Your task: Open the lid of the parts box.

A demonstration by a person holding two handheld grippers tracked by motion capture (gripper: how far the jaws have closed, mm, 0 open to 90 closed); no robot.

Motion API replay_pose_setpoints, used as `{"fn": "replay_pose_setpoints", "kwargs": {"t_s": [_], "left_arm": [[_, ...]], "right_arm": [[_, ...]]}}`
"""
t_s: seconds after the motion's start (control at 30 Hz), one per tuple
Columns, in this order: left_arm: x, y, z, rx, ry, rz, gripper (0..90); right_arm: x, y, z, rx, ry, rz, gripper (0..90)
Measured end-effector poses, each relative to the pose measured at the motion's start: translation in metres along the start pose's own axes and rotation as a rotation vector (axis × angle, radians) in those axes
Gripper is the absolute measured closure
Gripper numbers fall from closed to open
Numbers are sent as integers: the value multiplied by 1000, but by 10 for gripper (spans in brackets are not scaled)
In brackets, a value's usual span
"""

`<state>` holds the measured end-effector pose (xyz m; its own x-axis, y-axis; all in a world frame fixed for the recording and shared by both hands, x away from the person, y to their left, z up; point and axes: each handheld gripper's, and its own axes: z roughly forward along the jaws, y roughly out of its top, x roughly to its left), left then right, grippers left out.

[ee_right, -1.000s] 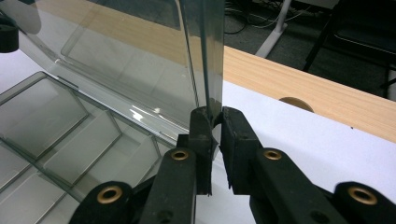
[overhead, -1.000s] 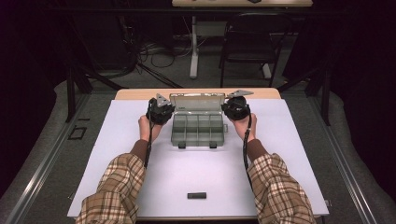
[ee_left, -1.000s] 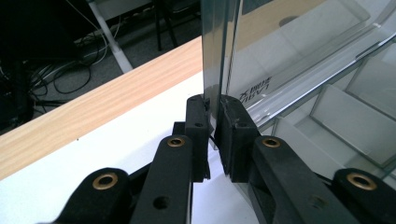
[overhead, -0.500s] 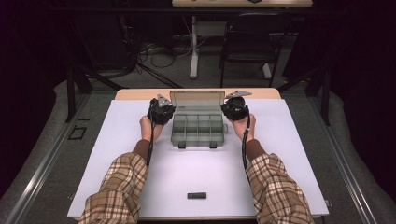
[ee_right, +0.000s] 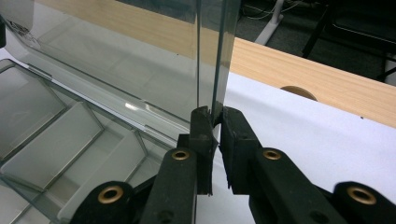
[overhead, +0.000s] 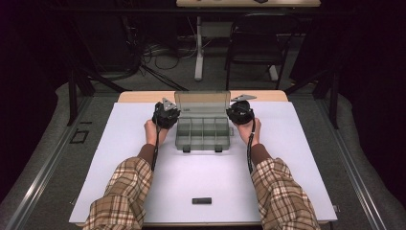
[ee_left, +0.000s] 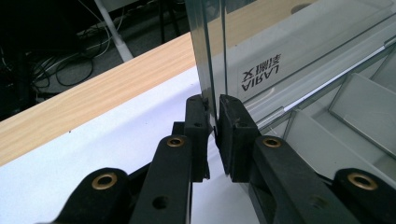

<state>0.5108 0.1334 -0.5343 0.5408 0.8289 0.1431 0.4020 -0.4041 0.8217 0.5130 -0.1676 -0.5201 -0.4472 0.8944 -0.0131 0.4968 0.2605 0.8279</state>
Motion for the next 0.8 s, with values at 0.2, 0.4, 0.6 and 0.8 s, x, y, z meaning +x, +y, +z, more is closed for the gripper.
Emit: {"fn": "replay_pose_setpoints", "kwargs": {"t_s": [0.2,0.4,0.6,0.8], "left_arm": [[-1,-2,3,5,5,5,817],[-1,-4,6,13,11,17,812],[-2,-4,8,15,18,33,805],[-3,-4,9,19,23,40,798]], "right_arm": [[-1,-3,4,7,-2,-1,832],[-1,-5,8,16,-2,1,833],[-2,-6,9,18,-2,-3,834],[-2,-7,11,21,-2,-5,834]]}}
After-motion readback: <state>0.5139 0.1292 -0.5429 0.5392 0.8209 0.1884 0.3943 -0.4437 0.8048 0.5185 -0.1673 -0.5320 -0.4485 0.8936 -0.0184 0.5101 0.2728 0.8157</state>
